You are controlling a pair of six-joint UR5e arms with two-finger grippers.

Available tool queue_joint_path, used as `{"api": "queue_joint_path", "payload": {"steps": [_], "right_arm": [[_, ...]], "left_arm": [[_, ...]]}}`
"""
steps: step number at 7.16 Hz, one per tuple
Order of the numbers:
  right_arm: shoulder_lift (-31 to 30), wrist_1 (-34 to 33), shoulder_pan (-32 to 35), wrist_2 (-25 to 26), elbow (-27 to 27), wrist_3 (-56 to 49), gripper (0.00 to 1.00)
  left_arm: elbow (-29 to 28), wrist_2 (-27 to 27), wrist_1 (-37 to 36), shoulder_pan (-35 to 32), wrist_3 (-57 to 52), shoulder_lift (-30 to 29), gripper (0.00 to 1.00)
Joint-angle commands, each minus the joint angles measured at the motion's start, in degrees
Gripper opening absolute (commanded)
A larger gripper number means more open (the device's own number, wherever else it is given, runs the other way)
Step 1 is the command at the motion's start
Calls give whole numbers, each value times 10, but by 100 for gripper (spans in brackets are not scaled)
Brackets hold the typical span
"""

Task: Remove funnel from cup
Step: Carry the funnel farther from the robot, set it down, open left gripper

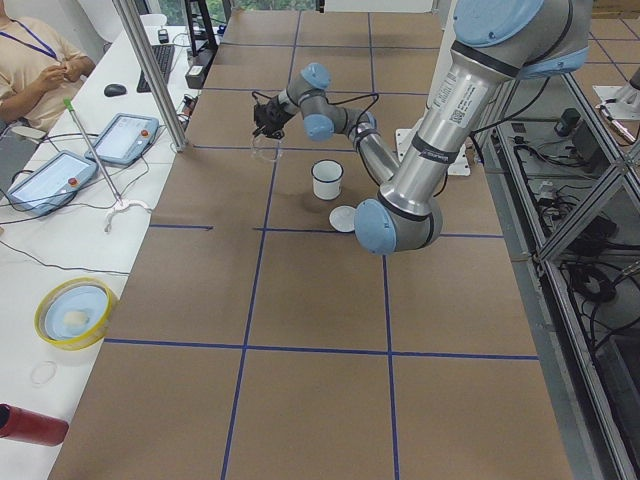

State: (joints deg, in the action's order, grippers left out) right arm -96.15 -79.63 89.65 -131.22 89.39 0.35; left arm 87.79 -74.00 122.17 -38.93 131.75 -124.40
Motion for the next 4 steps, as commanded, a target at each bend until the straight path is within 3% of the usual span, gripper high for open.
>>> {"api": "queue_joint_path", "payload": {"steps": [1, 3, 4], "right_arm": [[0, 0, 0, 0, 0, 0, 100], [0, 0, 0, 0, 0, 0, 100], [0, 0, 0, 0, 0, 0, 100]], "left_arm": [[-119, 64, 94, 2, 33, -21, 0], [-144, 66, 97, 4, 32, -20, 3], [-144, 64, 96, 4, 24, -20, 58]]}}
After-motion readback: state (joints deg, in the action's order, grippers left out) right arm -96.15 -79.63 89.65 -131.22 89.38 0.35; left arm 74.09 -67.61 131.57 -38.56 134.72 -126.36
